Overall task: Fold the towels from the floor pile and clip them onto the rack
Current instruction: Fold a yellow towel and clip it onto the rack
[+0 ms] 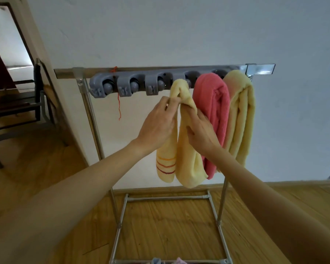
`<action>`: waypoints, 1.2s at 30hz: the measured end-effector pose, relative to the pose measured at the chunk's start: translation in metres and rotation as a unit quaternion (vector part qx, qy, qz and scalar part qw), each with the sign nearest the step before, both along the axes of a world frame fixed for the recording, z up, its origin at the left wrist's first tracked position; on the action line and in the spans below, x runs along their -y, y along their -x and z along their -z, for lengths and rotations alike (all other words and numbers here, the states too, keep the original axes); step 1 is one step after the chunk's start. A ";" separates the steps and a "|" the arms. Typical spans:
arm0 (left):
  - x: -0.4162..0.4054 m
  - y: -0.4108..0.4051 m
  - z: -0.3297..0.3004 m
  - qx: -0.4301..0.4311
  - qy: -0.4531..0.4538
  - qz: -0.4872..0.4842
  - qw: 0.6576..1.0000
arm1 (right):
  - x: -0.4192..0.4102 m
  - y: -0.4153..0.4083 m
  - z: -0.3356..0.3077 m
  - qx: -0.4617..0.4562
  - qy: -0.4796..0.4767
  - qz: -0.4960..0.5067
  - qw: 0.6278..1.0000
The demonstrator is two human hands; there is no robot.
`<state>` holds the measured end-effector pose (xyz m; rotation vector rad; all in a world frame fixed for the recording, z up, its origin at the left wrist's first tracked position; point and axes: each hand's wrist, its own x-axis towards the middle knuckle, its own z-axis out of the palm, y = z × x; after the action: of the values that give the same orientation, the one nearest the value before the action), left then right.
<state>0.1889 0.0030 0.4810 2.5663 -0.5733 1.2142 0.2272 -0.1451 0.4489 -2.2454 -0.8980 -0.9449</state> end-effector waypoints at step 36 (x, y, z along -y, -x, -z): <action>-0.057 0.010 0.200 -0.013 0.299 -0.112 0.948 | -0.045 0.037 0.149 -0.222 -0.242 0.031 0.944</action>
<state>0.1786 0.0600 0.2808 2.1496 0.0997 1.1887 0.1902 -0.1000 0.3002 -1.9411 -0.3468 -0.5644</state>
